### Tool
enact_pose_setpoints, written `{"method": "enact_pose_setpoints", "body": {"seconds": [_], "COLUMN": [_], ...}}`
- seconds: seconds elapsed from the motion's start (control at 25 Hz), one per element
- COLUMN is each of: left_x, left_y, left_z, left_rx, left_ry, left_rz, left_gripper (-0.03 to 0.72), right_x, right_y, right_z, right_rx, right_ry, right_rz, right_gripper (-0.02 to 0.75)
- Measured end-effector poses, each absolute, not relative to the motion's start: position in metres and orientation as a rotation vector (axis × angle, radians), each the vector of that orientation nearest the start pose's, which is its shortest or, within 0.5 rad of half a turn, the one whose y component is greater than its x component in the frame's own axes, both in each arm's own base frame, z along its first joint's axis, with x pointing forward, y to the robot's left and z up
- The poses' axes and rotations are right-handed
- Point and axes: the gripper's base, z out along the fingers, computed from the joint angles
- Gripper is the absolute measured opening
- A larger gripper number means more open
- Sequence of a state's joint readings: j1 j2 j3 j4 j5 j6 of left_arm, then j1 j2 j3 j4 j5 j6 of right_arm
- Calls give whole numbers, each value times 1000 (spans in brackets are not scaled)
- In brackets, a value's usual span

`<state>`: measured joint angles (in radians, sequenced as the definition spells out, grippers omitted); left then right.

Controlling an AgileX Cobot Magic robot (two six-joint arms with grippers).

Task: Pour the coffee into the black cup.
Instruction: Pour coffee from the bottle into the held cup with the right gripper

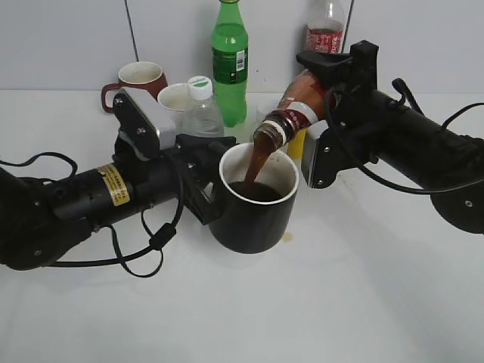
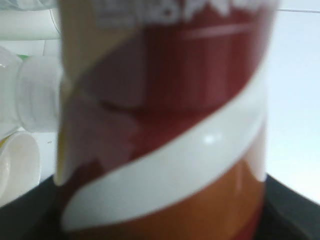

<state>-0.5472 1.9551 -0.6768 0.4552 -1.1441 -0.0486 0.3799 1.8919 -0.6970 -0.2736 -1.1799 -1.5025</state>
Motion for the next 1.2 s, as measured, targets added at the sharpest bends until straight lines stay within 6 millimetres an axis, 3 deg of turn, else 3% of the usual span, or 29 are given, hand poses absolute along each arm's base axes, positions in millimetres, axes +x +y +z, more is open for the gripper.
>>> {"method": "enact_pose_setpoints", "body": {"seconds": [0.88, 1.2], "left_x": [270, 271], "left_y": [-207, -206], "left_z": [138, 138], "left_rx": [867, 852], "left_ry": [1455, 1462], "left_rz": [-638, -631], "left_gripper": [48, 48], "right_x": [313, 313], "right_y": [149, 149], "right_z": [170, 170], "right_rx": [-1413, -1333], "right_ry": [667, 780], "right_rz": [-791, -652], "right_gripper": [504, 504]}}
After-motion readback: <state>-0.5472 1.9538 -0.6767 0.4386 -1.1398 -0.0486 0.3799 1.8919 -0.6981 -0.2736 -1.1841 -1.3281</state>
